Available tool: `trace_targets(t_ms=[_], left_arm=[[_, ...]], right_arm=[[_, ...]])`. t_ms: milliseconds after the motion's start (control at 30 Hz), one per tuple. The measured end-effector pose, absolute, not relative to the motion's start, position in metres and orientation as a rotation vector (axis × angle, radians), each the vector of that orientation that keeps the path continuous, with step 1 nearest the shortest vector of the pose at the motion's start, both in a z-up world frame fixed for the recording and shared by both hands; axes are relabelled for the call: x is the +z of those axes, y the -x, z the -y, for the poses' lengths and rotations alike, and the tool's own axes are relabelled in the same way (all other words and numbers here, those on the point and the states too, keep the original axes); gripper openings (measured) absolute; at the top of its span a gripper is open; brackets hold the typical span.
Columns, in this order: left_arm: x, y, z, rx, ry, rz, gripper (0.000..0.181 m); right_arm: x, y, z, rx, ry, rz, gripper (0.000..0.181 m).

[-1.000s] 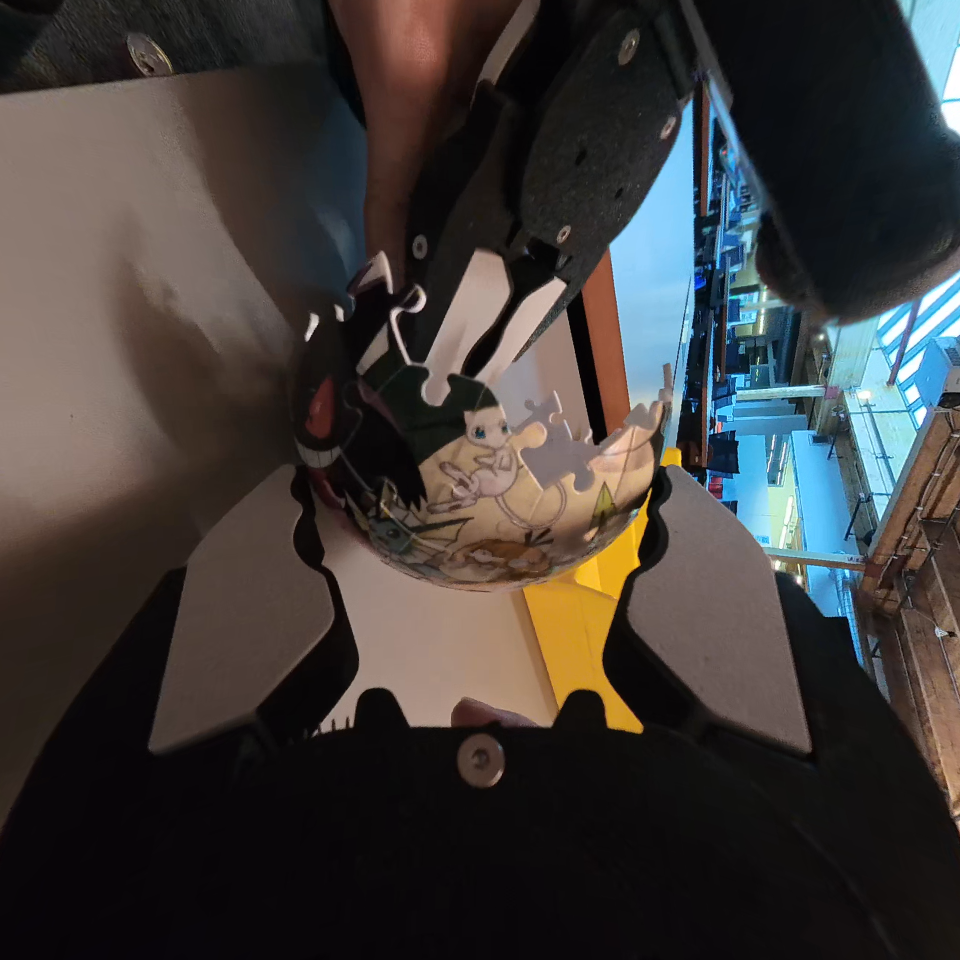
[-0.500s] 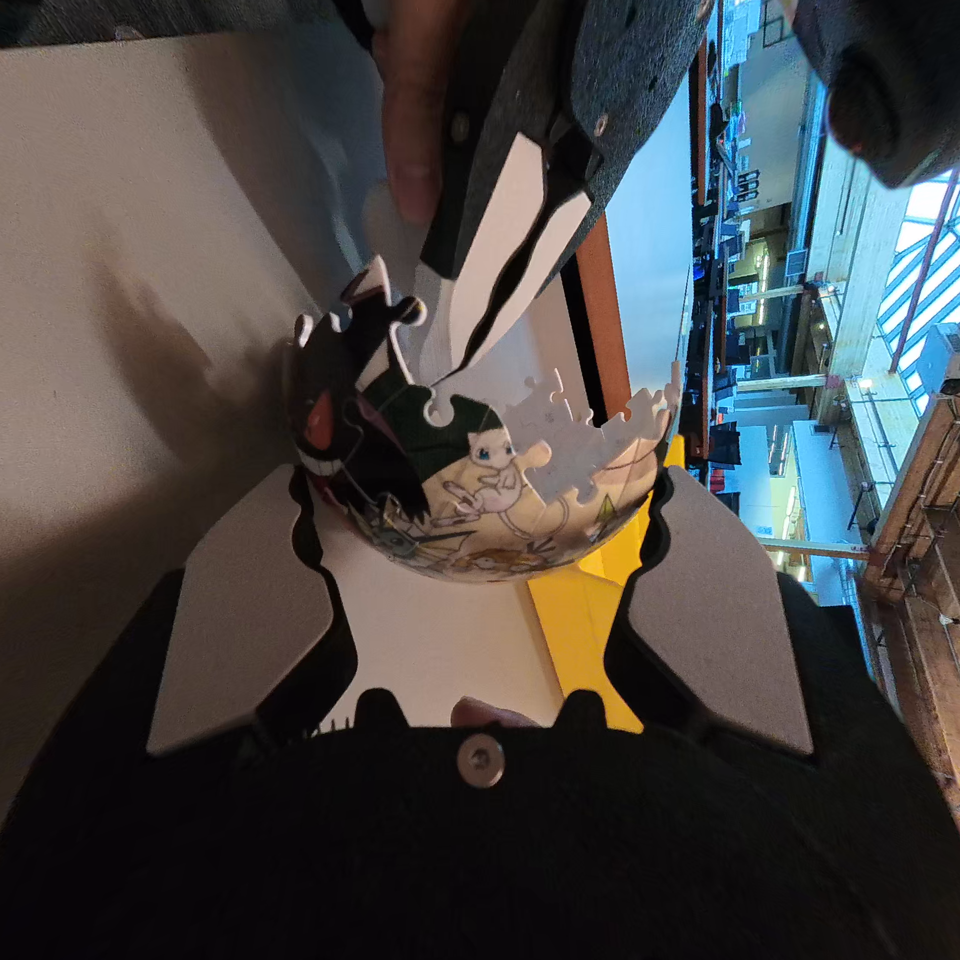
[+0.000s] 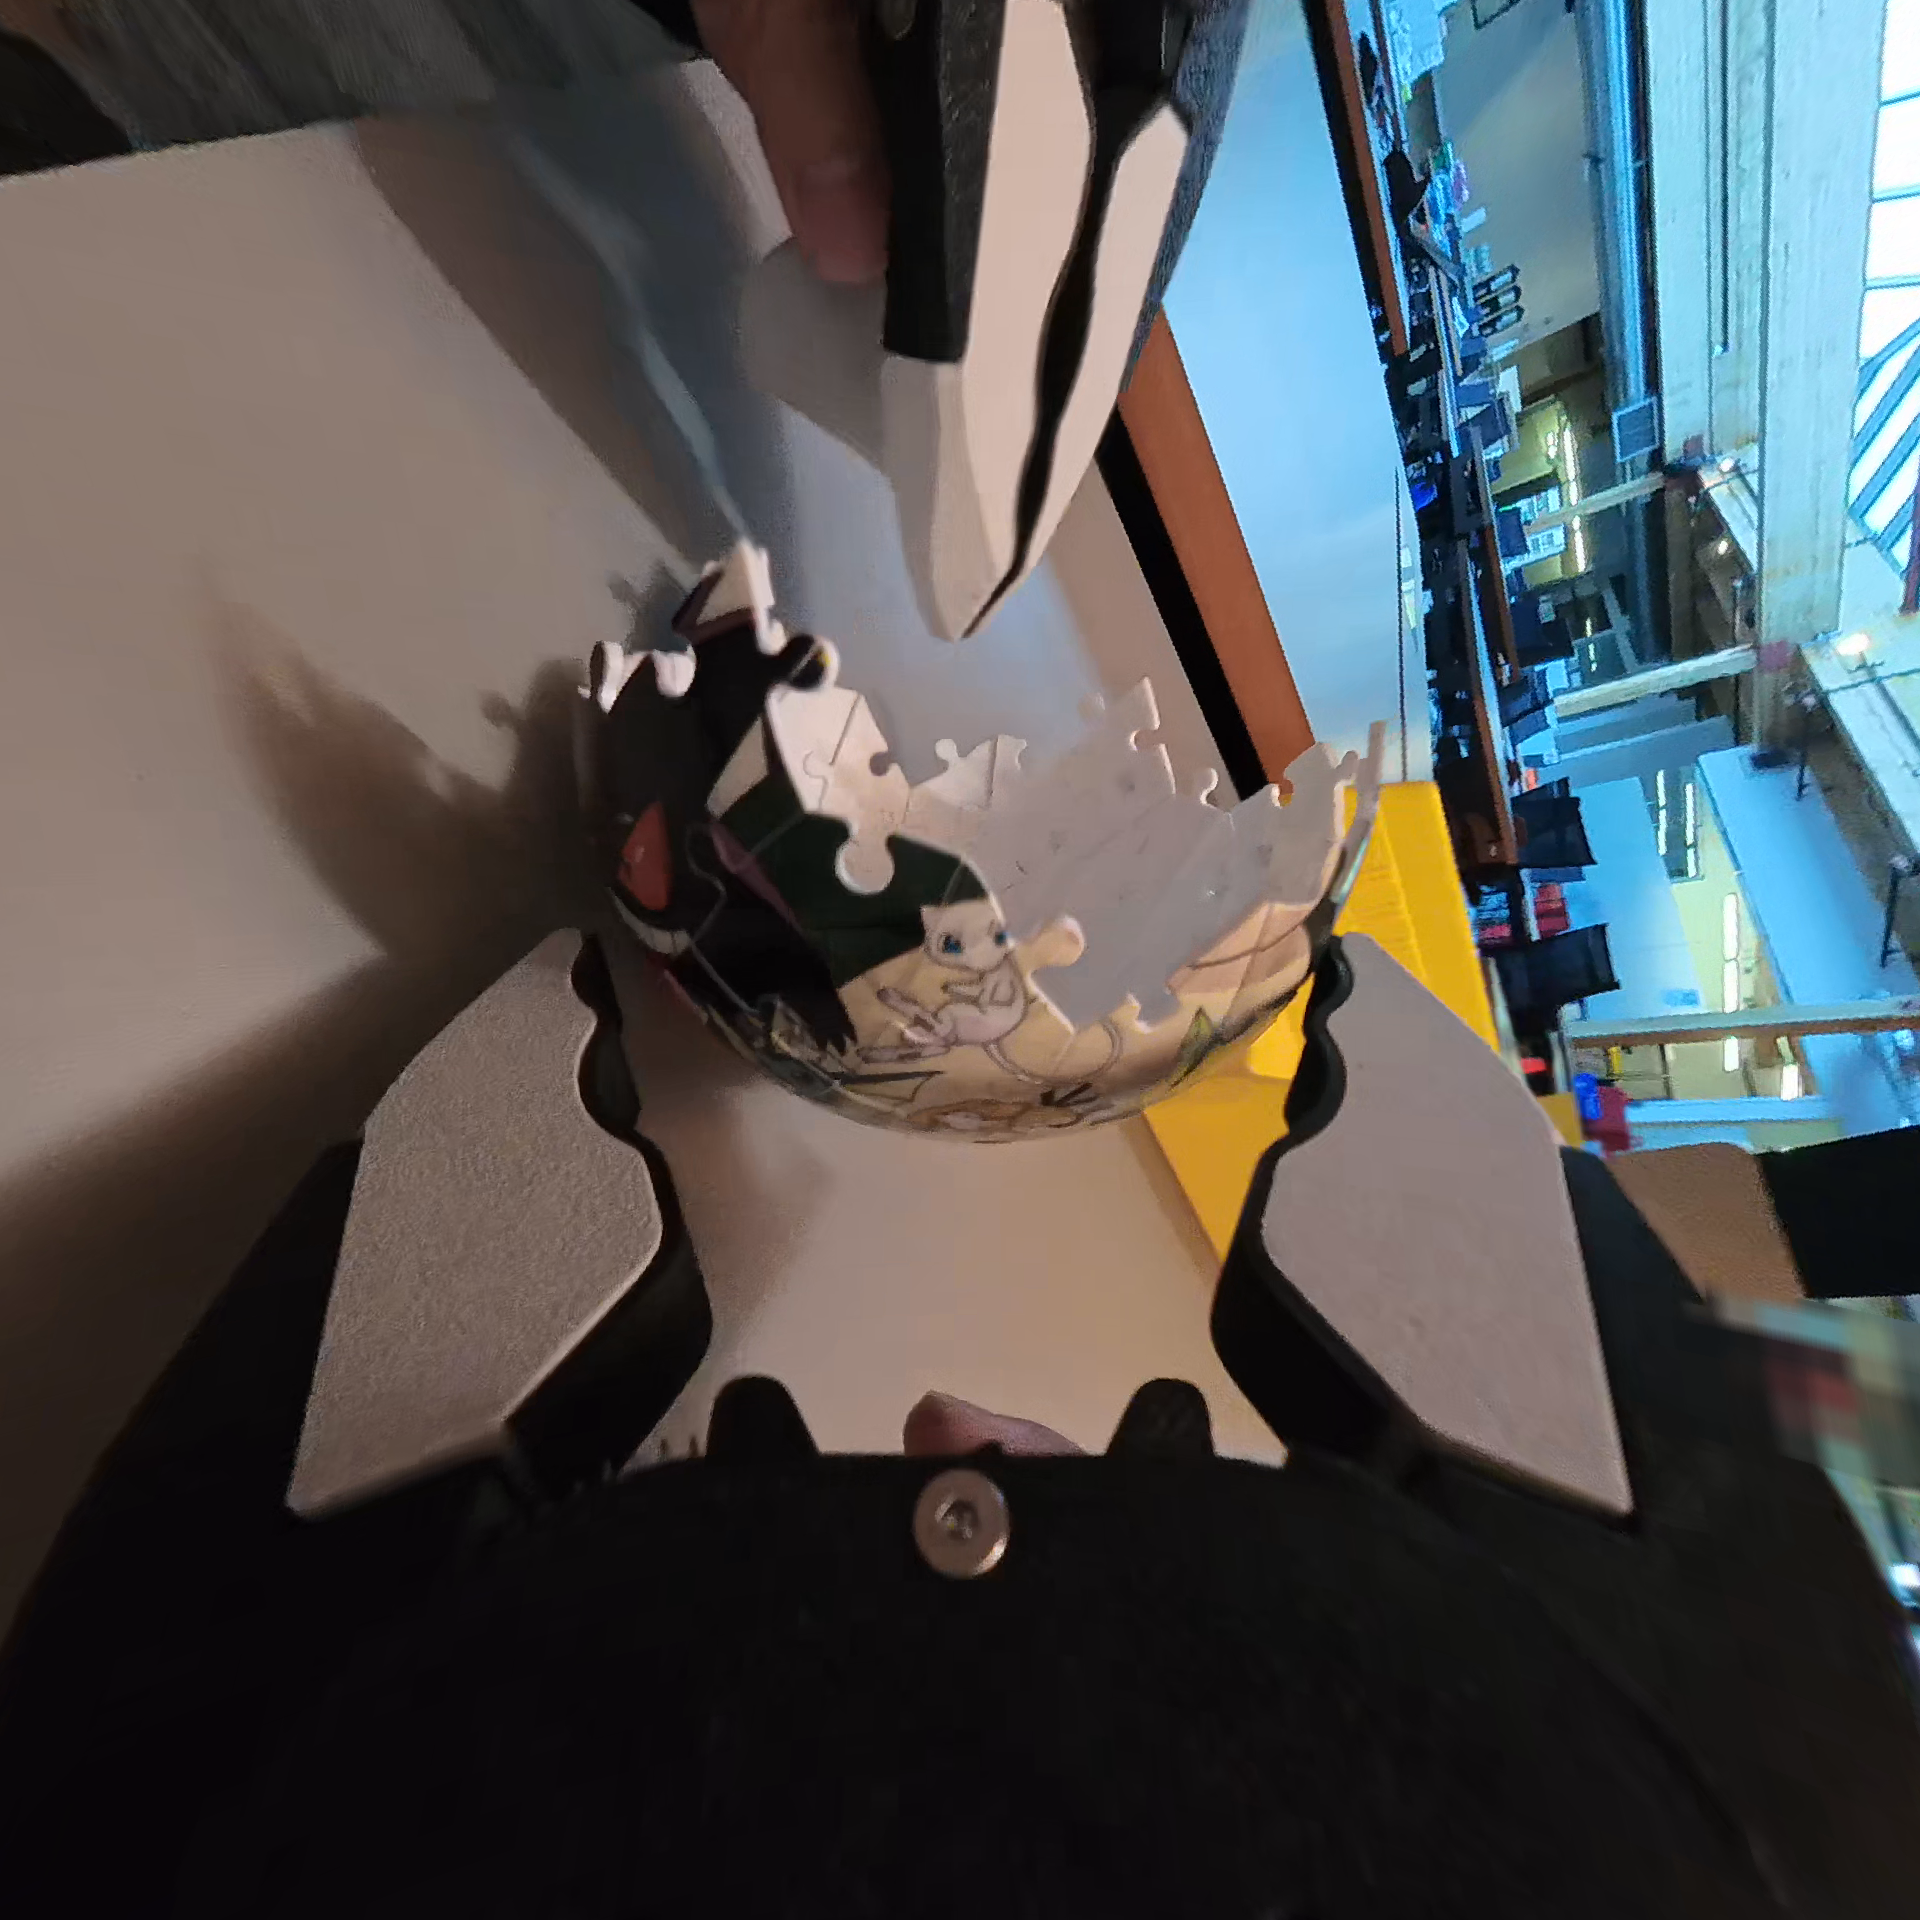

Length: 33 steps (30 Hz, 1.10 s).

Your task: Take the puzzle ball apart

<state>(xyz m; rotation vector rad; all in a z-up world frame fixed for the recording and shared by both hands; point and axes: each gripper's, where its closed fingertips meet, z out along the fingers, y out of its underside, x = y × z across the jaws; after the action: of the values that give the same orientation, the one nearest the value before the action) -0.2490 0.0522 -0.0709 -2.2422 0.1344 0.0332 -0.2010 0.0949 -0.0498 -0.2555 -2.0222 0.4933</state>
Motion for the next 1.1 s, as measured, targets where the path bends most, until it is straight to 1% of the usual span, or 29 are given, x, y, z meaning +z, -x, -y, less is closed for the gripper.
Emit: trace_targets(t_ms=[133,300,533,767,1100], left_arm=[[-0.053,0.270,-0.052,0.063,2.133,0.002,0.003],[-0.057,0.277,-0.051,-0.056,2.104,0.121,0.012],[-0.058,0.259,-0.064,-0.234,2.086,0.109,0.014],[-0.045,0.268,-0.088,-0.220,2.087,0.077,0.017],[-0.036,0.270,-0.100,-0.213,2.115,0.047,0.015]], right_arm=[[-0.053,0.198,-0.103,0.595,0.373,2.010,0.122],[-0.060,0.192,-0.112,0.683,0.532,2.007,0.122],[-0.060,0.179,-0.117,0.850,0.741,1.962,0.110],[-0.064,0.180,-0.120,0.811,0.764,1.946,0.112],[-0.064,0.169,-0.114,0.786,0.769,1.933,0.111]])
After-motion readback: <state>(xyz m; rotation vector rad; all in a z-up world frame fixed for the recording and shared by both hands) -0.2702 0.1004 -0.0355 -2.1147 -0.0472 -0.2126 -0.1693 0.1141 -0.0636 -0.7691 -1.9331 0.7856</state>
